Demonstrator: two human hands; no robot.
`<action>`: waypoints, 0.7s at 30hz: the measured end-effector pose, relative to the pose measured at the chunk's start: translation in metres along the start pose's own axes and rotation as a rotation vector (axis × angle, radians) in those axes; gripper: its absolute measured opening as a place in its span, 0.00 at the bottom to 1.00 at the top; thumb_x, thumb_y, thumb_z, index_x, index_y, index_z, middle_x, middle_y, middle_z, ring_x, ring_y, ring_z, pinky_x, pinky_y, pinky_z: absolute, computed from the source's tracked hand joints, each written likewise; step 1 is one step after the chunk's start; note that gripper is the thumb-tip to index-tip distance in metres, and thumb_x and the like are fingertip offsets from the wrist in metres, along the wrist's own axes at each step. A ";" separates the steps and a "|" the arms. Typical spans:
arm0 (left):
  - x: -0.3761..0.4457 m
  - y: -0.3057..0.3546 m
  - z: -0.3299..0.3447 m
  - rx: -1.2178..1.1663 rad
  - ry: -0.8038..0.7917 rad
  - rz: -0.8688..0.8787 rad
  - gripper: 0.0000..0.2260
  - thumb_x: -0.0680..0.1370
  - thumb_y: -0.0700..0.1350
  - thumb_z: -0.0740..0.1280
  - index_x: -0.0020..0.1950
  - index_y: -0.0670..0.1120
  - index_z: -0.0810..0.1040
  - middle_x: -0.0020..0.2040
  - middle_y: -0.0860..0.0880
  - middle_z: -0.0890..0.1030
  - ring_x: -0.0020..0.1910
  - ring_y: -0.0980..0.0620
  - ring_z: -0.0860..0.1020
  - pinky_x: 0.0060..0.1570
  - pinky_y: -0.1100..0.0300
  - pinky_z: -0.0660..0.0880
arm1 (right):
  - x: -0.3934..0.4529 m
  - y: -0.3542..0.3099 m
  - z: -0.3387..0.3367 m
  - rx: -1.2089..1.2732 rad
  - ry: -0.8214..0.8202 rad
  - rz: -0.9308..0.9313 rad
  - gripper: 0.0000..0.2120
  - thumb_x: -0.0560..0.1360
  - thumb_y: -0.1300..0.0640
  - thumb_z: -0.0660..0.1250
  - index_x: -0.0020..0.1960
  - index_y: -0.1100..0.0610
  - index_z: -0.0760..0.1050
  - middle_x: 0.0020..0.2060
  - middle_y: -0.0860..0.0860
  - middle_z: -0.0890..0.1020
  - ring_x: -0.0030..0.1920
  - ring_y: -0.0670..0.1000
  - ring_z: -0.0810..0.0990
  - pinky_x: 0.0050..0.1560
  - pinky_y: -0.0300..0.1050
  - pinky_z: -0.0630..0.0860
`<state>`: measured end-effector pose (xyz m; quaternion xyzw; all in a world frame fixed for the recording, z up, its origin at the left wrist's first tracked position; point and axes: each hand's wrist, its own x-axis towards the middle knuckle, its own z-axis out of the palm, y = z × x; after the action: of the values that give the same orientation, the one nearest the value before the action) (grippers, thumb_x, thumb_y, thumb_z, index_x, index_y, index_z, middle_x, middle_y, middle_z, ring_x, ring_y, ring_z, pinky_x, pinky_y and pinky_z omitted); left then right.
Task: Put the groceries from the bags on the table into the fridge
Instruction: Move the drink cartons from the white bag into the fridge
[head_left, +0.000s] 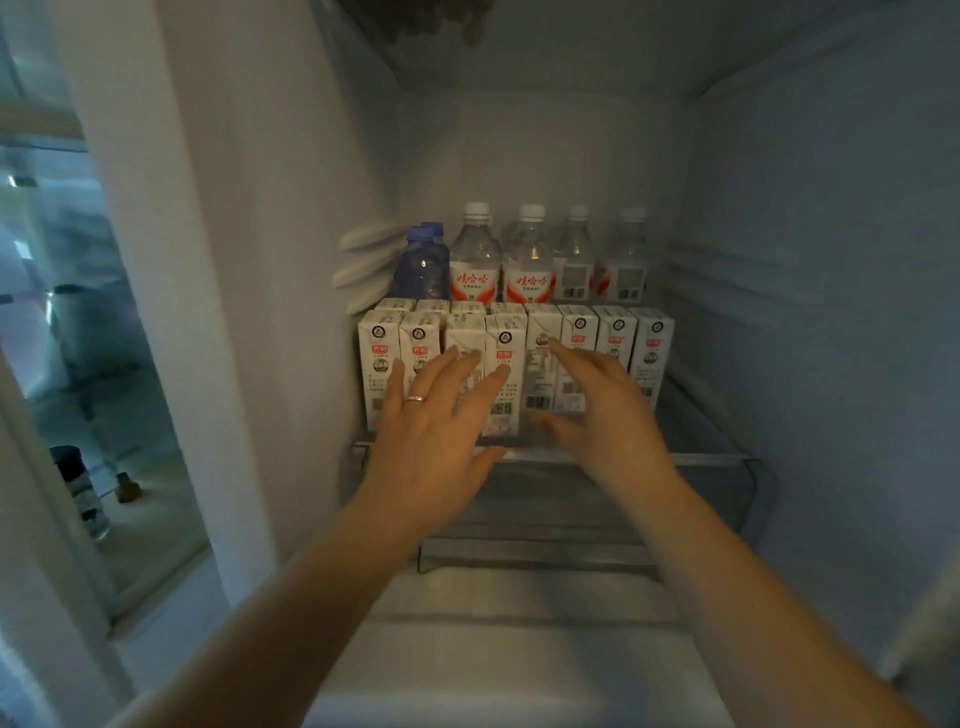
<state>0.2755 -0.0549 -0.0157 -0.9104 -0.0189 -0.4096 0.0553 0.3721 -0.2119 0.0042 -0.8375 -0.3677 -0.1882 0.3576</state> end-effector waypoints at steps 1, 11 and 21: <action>-0.008 0.003 -0.001 -0.026 -0.001 0.021 0.35 0.65 0.52 0.77 0.69 0.48 0.69 0.68 0.43 0.72 0.69 0.41 0.67 0.64 0.33 0.61 | -0.009 -0.003 -0.004 -0.028 0.015 0.001 0.36 0.69 0.57 0.74 0.73 0.49 0.62 0.65 0.53 0.69 0.66 0.51 0.67 0.63 0.37 0.60; -0.126 0.062 -0.023 -0.247 -0.167 0.246 0.30 0.66 0.52 0.76 0.67 0.48 0.72 0.65 0.44 0.74 0.67 0.42 0.70 0.64 0.35 0.62 | -0.188 -0.028 -0.021 -0.323 0.054 0.115 0.35 0.63 0.57 0.78 0.67 0.54 0.71 0.62 0.57 0.75 0.61 0.60 0.73 0.62 0.51 0.69; -0.255 0.161 -0.053 -0.472 -0.345 0.470 0.33 0.65 0.49 0.77 0.67 0.48 0.69 0.64 0.44 0.75 0.65 0.41 0.72 0.62 0.35 0.66 | -0.397 -0.062 -0.057 -0.456 -0.098 0.502 0.33 0.69 0.53 0.73 0.71 0.50 0.66 0.67 0.51 0.70 0.67 0.54 0.66 0.66 0.49 0.66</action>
<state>0.0795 -0.2183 -0.1849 -0.9332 0.2764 -0.2195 -0.0676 0.0604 -0.4160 -0.1584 -0.9684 -0.1152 -0.1311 0.1783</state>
